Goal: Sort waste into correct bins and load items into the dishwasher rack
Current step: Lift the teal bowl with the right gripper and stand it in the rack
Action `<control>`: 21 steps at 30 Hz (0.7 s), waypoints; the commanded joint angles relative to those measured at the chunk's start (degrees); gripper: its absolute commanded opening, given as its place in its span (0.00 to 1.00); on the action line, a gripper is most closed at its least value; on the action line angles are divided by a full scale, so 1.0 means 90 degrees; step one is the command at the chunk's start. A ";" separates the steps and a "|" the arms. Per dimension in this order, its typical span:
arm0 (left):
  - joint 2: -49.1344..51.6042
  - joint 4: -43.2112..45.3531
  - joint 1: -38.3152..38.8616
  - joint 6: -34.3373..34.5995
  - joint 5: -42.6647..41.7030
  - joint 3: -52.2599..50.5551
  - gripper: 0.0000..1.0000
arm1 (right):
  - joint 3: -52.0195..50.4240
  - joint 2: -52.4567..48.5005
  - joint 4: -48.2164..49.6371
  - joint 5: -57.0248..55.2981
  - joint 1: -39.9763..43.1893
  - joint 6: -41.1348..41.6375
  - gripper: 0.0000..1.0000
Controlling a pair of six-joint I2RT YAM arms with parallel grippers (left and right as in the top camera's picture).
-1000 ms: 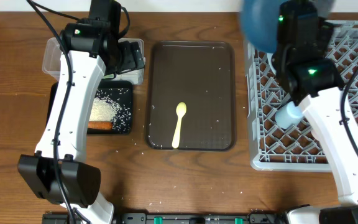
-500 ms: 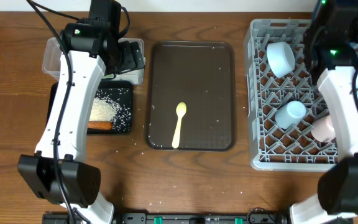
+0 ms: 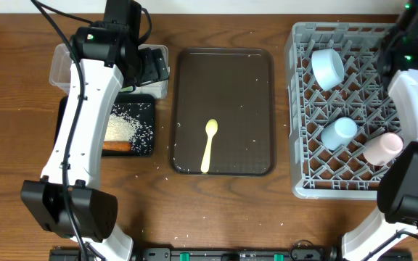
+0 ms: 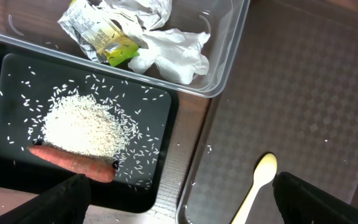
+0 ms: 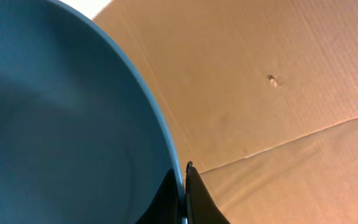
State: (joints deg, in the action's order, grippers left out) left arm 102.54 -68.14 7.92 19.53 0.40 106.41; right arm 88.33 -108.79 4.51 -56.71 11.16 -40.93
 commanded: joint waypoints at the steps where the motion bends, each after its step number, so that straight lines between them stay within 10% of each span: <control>1: 0.0022 -0.0022 -0.0015 0.0010 0.0078 -0.0015 0.96 | 0.0051 0.0095 -0.0168 0.0454 0.0102 -0.0508 0.01; 21: 0.0022 -0.0022 -0.0015 0.0010 0.0078 -0.0015 0.96 | 0.0051 0.0002 -0.0192 0.1190 0.0522 -0.1630 0.01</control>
State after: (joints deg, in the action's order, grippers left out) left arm 102.54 -68.14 7.92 19.53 0.40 106.41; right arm 88.33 -108.81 2.13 -47.62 15.05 -50.96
